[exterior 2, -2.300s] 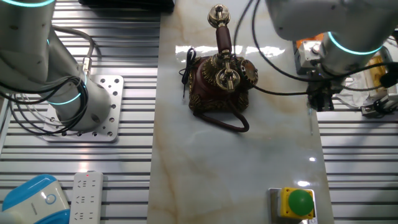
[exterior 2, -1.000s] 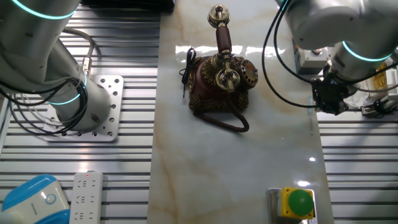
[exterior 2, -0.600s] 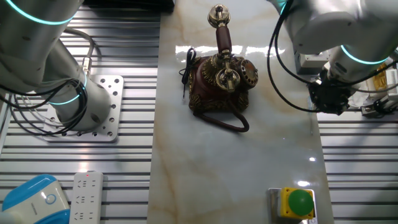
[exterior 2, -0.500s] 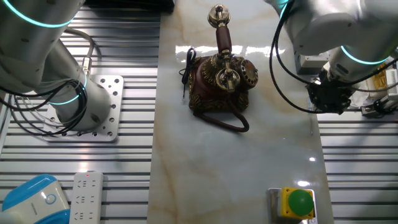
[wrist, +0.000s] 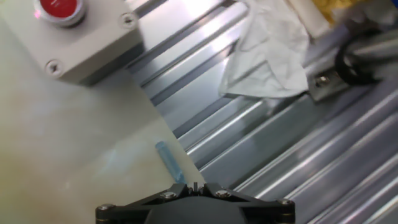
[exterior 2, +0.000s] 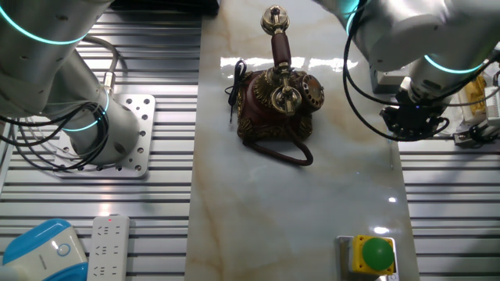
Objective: Dial a number on an old rotary phone
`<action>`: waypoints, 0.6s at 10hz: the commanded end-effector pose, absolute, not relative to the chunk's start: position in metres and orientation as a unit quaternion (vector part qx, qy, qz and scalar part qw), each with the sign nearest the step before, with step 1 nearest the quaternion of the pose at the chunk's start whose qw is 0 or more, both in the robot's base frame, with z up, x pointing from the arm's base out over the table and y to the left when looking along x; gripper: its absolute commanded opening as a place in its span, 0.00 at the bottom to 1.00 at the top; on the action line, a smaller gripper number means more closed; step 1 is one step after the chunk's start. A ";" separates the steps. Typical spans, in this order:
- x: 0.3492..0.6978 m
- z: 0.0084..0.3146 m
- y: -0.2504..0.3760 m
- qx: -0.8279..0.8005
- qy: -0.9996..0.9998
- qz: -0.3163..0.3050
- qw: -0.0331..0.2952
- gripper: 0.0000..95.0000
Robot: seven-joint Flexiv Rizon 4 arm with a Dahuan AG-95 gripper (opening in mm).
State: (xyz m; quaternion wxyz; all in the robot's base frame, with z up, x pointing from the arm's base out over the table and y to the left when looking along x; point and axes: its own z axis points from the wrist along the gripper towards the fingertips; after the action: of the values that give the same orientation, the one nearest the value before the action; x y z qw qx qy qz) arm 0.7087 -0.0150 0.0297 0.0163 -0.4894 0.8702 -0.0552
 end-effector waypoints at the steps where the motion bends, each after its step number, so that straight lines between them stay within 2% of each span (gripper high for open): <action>1: 0.709 0.029 -0.015 -0.504 0.861 -0.057 0.017 0.00; 6: 0.709 0.029 -0.015 -0.525 0.849 -0.061 0.018 0.00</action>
State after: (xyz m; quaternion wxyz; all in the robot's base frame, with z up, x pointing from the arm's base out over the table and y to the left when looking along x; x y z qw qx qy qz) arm 0.7085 -0.0152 0.0299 0.0180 -0.5268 0.8476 -0.0614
